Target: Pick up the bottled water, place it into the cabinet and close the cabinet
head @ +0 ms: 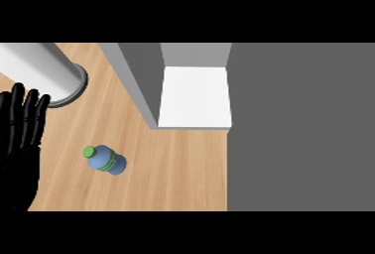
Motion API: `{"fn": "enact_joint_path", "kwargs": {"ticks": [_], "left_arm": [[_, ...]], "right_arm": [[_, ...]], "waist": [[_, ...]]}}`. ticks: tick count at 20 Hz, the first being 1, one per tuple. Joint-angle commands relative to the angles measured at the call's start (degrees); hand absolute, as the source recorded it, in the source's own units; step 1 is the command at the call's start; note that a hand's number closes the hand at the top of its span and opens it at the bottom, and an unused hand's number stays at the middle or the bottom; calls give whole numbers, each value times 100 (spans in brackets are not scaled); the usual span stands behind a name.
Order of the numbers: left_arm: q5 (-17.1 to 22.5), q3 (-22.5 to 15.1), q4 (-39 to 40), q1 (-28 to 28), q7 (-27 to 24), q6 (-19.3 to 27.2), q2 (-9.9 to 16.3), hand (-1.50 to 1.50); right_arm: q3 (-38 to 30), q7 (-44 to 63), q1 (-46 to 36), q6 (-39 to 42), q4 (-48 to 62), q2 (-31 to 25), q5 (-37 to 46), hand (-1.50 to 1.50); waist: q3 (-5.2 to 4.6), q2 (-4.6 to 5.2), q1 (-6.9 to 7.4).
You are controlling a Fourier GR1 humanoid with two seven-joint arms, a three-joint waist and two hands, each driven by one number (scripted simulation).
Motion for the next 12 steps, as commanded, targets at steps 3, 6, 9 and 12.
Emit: {"fn": "enact_joint_path", "kwargs": {"ticks": [3, 6, 9, 12], "left_arm": [[-733, -489, -567, -18, 759, 633, -432, -150], [-1694, -1396, -577, 94, 850, 1556, -658, -150], [-353, -1754, -496, 202, 1731, 1866, -666, -150], [-844, -2640, -1078, 547, 1989, 2522, -669, -150]], "right_arm": [[40, 41, 1030, 275, -772, -79, -154, -150], [-126, 66, 1492, 412, -1020, -195, -329, -150], [583, 598, 1435, 777, -883, 40, -1099, -150], [243, 865, 1820, 970, -1373, -232, -1582, -150]], "waist": [[55, -20, -87], [59, -28, -132], [62, -30, -133], [60, -37, -83]]}}
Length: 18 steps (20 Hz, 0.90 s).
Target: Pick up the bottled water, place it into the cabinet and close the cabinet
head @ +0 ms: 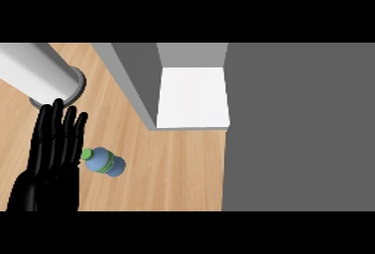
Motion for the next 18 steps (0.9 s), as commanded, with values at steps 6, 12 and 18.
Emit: {"fn": "enact_joint_path", "kwargs": {"ticks": [6, 12, 18], "left_arm": [[-1526, -2106, -497, -62, 1274, 1739, -57, -150], [-2466, -2468, -1272, -169, 2455, 1714, -58, -150], [-2802, -2684, -1269, -172, 2723, 1910, -58, -150]], "right_arm": [[-417, 922, 591, 243, -1165, -351, -979, -150], [-797, 938, 665, 420, -1243, -375, -1502, -150], [-1007, 1169, 968, 471, -1760, -356, -1744, -150]], "waist": [[2, 8, 39], [6, 1, 64], [5, -23, 47]]}}
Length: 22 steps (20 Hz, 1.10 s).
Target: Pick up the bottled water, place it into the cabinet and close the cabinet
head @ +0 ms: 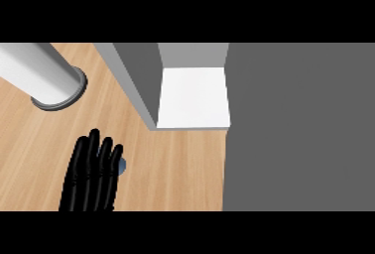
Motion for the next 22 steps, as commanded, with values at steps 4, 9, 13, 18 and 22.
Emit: {"fn": "enact_joint_path", "kwargs": {"ticks": [4, 9, 13, 18, 22], "left_arm": [[-931, -415, -243, -54, 371, 302, 2, -150], [-964, -290, -612, 106, 671, 191, 118, -150], [-1173, -392, -554, 536, 337, 475, 278, -150], [-867, 180, -274, 512, 96, 631, 270, -150], [-451, 380, -539, 910, -47, 691, 584, -150]], "right_arm": [[-165, 724, 165, -124, -1038, 2, -983, -150], [-121, 654, 543, 44, -1293, 96, -1077, -150], [-369, 424, 683, 228, -1012, 36, -1154, -150], [-473, 377, 709, 262, -1149, 72, -1314, -150], [-754, 282, 822, 402, -1013, -13, -1523, -150]], "waist": [[-5, -2, 24], [-5, -36, -13], [-6, -39, 18], [-12, -11, -38], [-17, -1, -25]]}}
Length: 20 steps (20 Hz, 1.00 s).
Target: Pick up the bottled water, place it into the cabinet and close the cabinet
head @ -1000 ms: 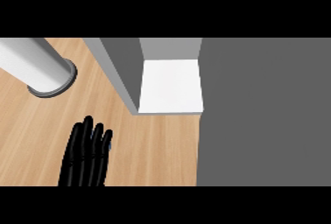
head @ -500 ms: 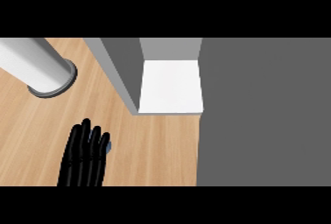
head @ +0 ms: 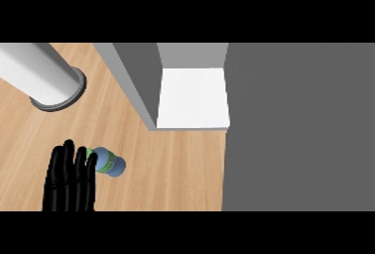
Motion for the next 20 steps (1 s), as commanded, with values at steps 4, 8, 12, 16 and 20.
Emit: {"fn": "enact_joint_path", "kwargs": {"ticks": [4, 8, 12, 16, 20], "left_arm": [[242, 258, -313, 714, -195, 205, 433, -150], [988, 671, -157, 717, -640, 226, 759, -150], [1695, 1095, 250, 741, -1091, 182, 944, -150], [2454, 1736, 892, 558, -1715, -113, 1141, -150], [3078, 1949, 1598, 630, -2700, -347, 956, -150]], "right_arm": [[-217, 210, 582, 39, -1132, 132, -1101, -150], [-161, 211, 625, 123, -1135, 98, -1105, -150], [-421, 76, 505, 254, -762, -65, -1343, -150], [-159, -56, 849, 343, -960, 129, -1144, -150], [-476, -69, 973, 492, -958, -115, -1439, -150]], "waist": [[-7, 11, -28], [-19, 28, -39], [-18, 45, -10], [-26, 37, -85], [-24, 30, -78]]}}
